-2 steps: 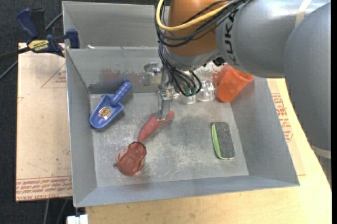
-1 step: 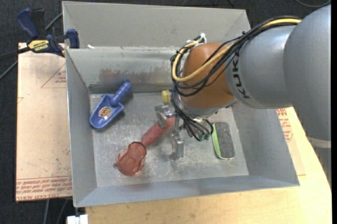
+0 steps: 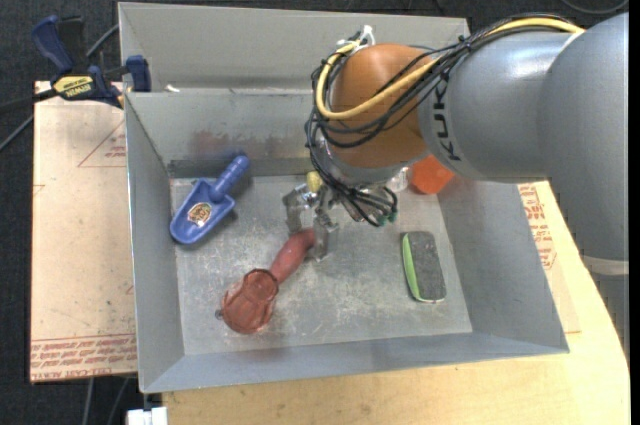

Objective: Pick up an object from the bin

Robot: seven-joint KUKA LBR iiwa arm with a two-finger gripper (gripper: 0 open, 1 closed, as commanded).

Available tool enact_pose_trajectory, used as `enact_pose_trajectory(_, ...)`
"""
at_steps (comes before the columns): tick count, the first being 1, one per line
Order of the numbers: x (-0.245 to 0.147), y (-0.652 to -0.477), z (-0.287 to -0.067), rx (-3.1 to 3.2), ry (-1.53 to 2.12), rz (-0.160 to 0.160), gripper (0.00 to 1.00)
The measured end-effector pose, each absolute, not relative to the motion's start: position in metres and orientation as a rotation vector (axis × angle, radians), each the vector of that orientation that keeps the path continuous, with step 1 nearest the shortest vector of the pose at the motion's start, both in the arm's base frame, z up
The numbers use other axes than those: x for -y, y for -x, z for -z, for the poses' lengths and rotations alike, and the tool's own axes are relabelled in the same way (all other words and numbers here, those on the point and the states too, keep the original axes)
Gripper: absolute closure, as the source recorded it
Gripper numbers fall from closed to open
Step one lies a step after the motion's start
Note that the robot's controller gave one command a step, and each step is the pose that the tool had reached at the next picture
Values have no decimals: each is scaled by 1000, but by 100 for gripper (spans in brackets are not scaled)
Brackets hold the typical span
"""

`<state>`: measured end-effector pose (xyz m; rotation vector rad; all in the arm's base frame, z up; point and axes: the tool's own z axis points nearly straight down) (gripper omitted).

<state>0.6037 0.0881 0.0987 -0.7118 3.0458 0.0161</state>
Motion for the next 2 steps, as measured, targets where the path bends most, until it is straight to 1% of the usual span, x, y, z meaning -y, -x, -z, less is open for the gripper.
enact_pose_trajectory(1,-88,-604,-99,-3046,712,-16,100)
enact_pose_trajectory(2,-123,-604,-132,-2789,1396,-13,100)
